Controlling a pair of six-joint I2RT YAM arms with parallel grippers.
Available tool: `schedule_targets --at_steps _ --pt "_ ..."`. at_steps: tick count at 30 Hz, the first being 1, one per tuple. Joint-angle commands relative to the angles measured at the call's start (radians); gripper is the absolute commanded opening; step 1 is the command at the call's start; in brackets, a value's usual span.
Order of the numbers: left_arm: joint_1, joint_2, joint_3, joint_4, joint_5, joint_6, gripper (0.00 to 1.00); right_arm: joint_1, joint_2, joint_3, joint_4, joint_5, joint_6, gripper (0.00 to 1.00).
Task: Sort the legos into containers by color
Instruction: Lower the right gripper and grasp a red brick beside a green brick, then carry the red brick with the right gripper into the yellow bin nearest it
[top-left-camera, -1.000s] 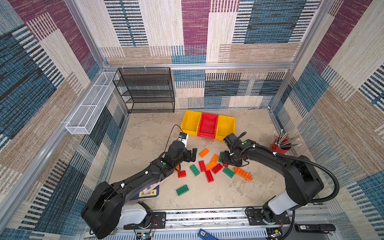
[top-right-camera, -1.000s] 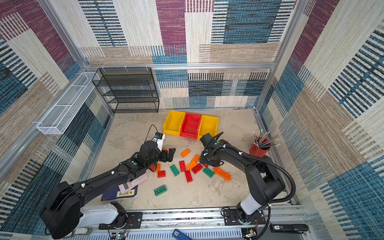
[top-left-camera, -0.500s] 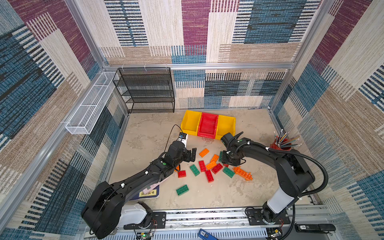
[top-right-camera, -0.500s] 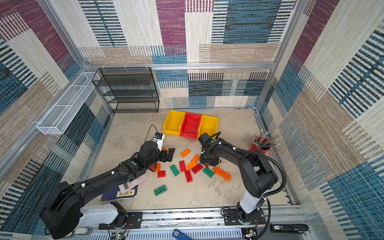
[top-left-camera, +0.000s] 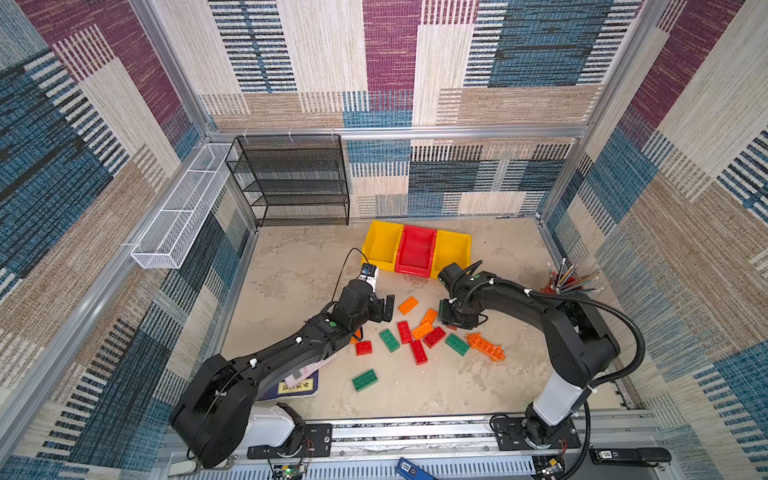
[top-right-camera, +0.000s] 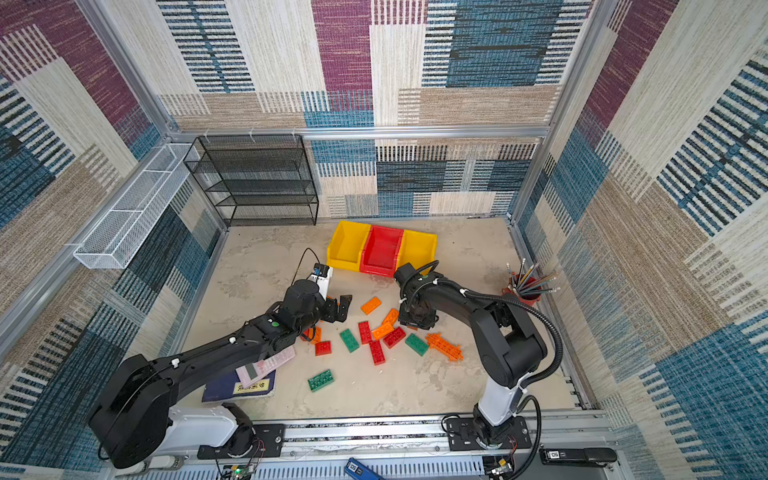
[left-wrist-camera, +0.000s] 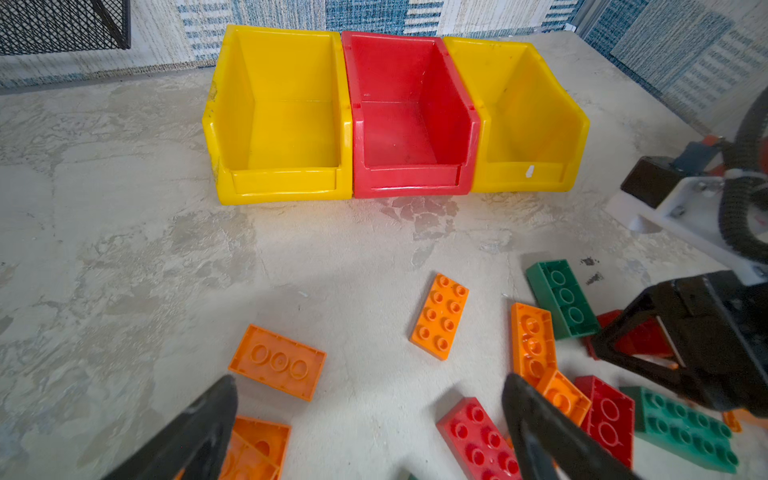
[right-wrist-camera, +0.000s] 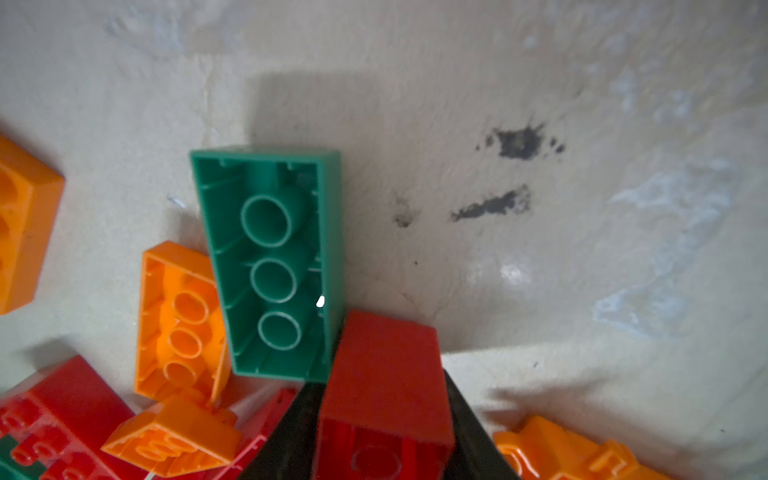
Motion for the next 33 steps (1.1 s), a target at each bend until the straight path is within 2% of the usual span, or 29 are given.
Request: schedule_targets --at_steps 1,4,8,13,20,25,28,33 --pt "0.0 0.012 0.021 0.033 -0.008 0.028 0.99 0.001 0.007 0.023 -0.026 0.05 -0.012 0.47" --pt "0.0 0.026 0.031 0.033 -0.002 0.033 0.99 0.001 0.008 0.032 -0.034 0.051 -0.006 0.58" --pt "0.0 0.038 0.044 0.033 0.005 0.04 0.99 0.001 0.01 0.035 -0.029 0.029 0.002 0.58" --pt "0.001 0.046 0.052 0.037 0.008 0.06 0.99 0.001 0.026 0.048 -0.02 0.023 0.009 0.48" --pt "0.001 0.048 0.053 0.037 0.009 0.077 0.99 0.001 0.047 0.045 -0.025 0.004 0.004 0.46" --pt "0.002 0.051 0.055 0.042 0.006 0.091 0.99 0.0 0.039 0.064 -0.043 0.006 0.004 0.37" --pt "0.001 0.054 0.06 0.05 0.006 0.099 0.99 -0.001 0.05 0.105 -0.063 0.015 -0.012 0.28" --pt "0.001 0.072 0.096 0.038 0.02 0.136 0.99 -0.008 0.089 0.246 -0.12 0.055 -0.053 0.26"
